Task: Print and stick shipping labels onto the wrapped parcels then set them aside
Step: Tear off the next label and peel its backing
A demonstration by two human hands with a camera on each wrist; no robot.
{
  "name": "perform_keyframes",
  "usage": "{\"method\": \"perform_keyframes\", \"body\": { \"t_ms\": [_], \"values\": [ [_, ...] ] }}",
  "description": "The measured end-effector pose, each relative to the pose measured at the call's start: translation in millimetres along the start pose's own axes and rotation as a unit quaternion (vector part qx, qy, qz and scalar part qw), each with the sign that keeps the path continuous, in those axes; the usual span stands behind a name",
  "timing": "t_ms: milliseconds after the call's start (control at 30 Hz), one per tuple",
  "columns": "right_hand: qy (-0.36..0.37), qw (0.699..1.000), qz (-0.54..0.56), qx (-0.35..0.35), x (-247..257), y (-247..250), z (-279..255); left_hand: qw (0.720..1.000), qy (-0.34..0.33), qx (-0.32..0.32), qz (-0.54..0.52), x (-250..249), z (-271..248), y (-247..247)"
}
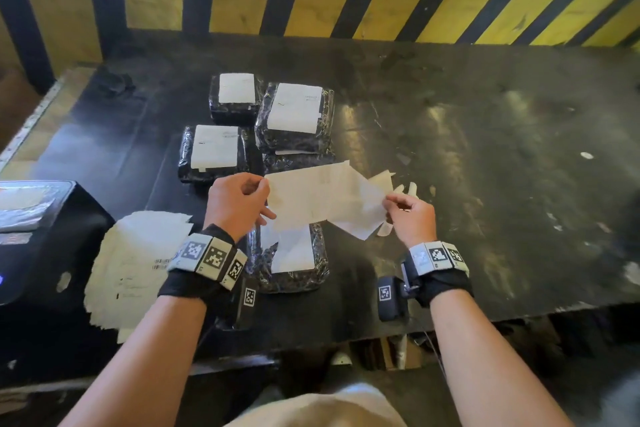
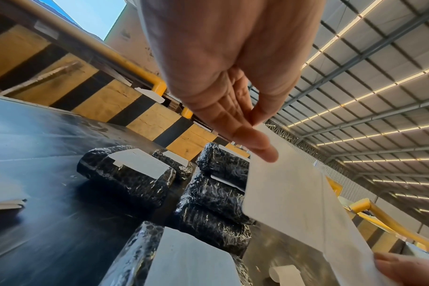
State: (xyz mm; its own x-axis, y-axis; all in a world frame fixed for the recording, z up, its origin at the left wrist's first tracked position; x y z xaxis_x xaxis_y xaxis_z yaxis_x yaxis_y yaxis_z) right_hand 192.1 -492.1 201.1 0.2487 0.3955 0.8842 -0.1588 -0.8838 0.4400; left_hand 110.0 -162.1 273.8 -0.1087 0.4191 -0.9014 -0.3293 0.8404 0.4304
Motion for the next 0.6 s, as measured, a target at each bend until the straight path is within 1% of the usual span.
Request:
{"method": "perform_keyframes", "body": {
  "t_ms": [133,267,433,600],
  "values": [
    [-0.027,0.999,0.016,-0.016,-10.2,6.2,20.4,1.0,0.0,-0.011,-0.012,-3.7,11.1,-1.3],
    [-0.065,0.997,0.044,-0.018,-16.1,10.4,43.9,0.999,0.017,-0.024,-0.026,-0.1,23.4,-2.2],
    [-0.081,0.996,0.024,-0.024,-26.2,13.3,74.2,0.998,0.024,-0.038,-0.038,-1.0,32.9,-10.8],
    [-0.122,0.992,-0.001,-0.014,-47.4,12.0,89.9,0.998,0.018,-0.052,-0.017,-3.6,33.7,-18.5]
  ]
}}
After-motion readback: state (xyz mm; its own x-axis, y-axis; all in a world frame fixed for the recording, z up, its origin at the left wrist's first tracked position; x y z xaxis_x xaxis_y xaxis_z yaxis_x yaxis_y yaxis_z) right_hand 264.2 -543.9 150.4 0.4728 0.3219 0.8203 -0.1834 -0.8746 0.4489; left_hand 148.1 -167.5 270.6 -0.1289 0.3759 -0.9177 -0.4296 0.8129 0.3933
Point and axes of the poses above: each hand's wrist, its own z-axis towards the middle knuckle, its own y-axis out of the back of the hand, x = y × z, the point moved 9 cm from there along z, towards the middle knuckle, and after that the axes turned 5 degrees about -y, right-handed, at the moved point
